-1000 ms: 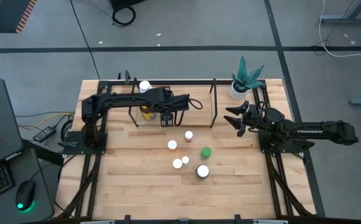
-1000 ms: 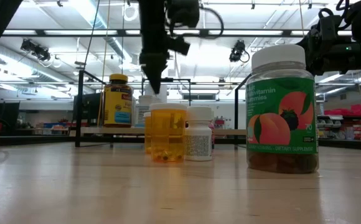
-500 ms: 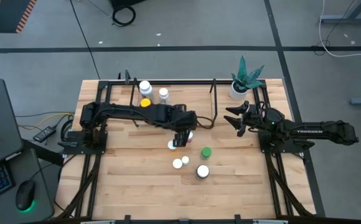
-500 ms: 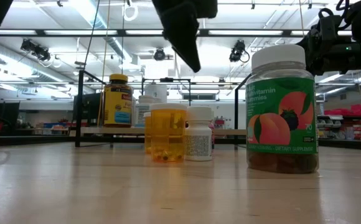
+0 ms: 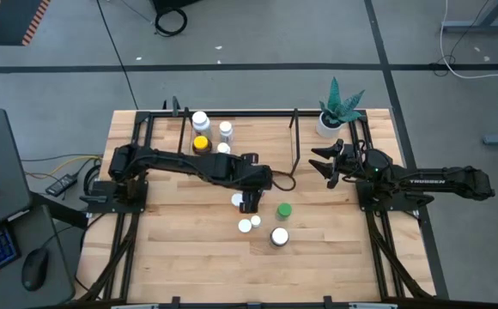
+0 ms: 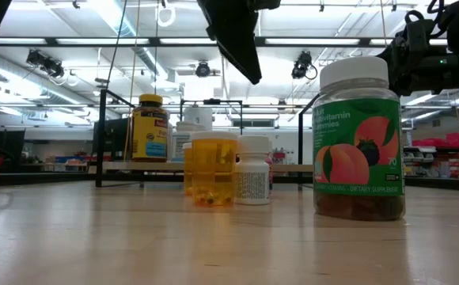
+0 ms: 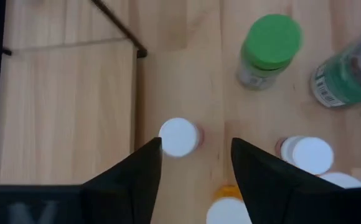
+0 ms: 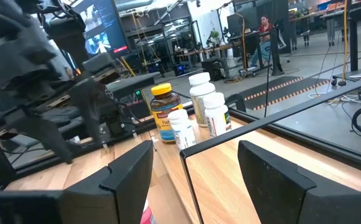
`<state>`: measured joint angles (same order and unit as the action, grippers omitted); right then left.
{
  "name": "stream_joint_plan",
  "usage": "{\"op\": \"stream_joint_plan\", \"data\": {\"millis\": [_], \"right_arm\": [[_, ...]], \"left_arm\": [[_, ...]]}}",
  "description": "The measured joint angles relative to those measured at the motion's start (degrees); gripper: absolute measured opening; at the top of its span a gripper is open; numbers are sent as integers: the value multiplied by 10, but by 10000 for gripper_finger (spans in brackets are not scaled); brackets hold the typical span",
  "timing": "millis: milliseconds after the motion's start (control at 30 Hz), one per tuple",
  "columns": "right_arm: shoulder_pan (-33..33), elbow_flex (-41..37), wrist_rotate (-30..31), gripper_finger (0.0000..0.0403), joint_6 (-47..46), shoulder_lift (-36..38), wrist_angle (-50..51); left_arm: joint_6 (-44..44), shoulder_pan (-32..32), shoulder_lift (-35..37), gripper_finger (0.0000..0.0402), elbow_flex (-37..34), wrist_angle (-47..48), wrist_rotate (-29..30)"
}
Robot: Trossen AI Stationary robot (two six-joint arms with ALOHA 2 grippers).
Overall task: Pick and place medicine bottles onto shelf by color
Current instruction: Put the dark green pill bottle on the shelf
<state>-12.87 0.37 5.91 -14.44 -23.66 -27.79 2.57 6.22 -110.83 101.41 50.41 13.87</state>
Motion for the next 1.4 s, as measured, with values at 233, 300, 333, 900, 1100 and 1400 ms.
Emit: {"op": "stream_joint_plan", "data": {"millis": [233,300,333,900,1100,1400], "right_arm": [[0,0,0,243,0,0,0],[0,0,0,243,0,0,0],[0,0,0,243,0,0,0],[0,0,0,243,0,-1,-2],[0,0,0,243,0,-2,-10],[0,0,0,243,0,-3,-9]], "left_arm": [[54,38,13,177,0,-57,-33],[56,48,14,177,0,-69,-70],[56,53,14,177,0,-69,-84],[-47,95,-29,233,-10,-144,-91],[-37,99,-80,237,52,-141,-92],[-16,103,-162,305,151,-86,-89]]}}
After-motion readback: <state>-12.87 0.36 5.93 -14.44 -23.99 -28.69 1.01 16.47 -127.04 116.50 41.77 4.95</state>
